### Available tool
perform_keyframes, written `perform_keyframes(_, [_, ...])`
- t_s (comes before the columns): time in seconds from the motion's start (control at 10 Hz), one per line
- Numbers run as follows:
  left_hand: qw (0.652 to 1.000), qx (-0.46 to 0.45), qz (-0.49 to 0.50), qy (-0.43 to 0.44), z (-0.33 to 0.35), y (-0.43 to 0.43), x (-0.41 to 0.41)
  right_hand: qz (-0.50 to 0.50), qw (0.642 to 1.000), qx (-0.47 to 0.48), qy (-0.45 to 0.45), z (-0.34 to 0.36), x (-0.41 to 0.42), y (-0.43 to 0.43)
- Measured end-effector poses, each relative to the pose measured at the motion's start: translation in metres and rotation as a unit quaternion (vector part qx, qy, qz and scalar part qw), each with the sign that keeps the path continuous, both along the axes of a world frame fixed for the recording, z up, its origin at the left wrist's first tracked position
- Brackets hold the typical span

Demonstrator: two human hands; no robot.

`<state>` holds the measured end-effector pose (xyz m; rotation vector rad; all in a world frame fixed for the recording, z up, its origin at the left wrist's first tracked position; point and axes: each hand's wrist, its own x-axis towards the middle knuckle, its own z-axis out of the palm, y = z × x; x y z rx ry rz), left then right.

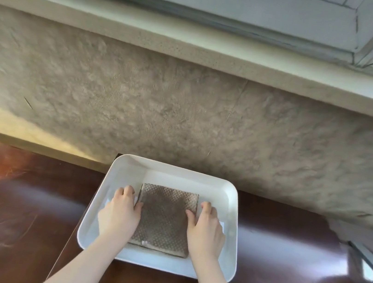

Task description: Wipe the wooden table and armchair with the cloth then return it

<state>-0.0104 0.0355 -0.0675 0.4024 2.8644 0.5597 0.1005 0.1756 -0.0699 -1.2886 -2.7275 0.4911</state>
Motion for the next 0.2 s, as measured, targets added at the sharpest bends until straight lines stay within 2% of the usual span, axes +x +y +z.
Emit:
perform_keyframes(0.1, [0.999,0.003,-0.03,-0.021,0.012,0.001,-0.008,0.04,0.999,0.009,0.006,0.02,-0.002,0.009])
perform_keyframes(0.2, [0.994,-0.053,-0.098,-0.004,0.028,0.001,-0.009,0.129,0.992,0.013,-0.009,0.04,0.001,0.016])
